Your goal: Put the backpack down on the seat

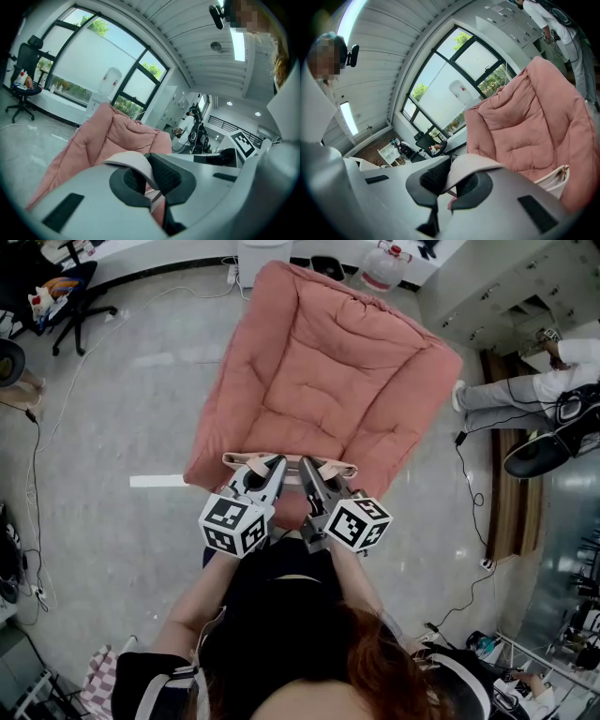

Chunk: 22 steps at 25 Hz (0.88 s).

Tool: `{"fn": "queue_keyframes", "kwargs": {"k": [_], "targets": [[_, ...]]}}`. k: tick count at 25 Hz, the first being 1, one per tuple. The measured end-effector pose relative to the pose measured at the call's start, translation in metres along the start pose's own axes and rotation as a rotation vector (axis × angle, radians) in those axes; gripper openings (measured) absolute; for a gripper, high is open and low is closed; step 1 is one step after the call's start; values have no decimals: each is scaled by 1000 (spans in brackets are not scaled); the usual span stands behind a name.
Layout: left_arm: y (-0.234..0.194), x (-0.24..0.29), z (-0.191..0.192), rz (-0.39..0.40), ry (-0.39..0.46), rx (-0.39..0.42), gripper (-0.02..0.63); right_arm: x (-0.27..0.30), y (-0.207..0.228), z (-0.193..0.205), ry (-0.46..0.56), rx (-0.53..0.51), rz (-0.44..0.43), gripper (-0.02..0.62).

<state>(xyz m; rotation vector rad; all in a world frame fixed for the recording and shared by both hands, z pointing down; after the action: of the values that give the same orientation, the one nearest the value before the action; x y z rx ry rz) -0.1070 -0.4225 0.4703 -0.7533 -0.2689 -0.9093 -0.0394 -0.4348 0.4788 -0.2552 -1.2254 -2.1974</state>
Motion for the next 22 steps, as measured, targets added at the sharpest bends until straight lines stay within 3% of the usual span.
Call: {"fn": "queue_keyframes", "kwargs": {"k": [10,22], "targets": [[-41,37,-10,14,-70,-30,17,40,32,-18,-30,66,51,34],[-81,78,-24,-14,-88,-3,18,81,70,-43,-18,97,95,34]]}}
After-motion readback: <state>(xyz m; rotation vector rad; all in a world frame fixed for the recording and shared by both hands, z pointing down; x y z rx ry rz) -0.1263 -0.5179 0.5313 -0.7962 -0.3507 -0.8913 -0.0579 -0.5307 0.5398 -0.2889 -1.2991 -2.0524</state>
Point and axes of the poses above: the fingertips, and each gripper's own axes: x forward along the fingers, y to its right, z out of its underside, the point moved 2 cm from there along -x, backward along the fingers, and after that the axes turned 15 degrees about -y, right-handed, at the moved point
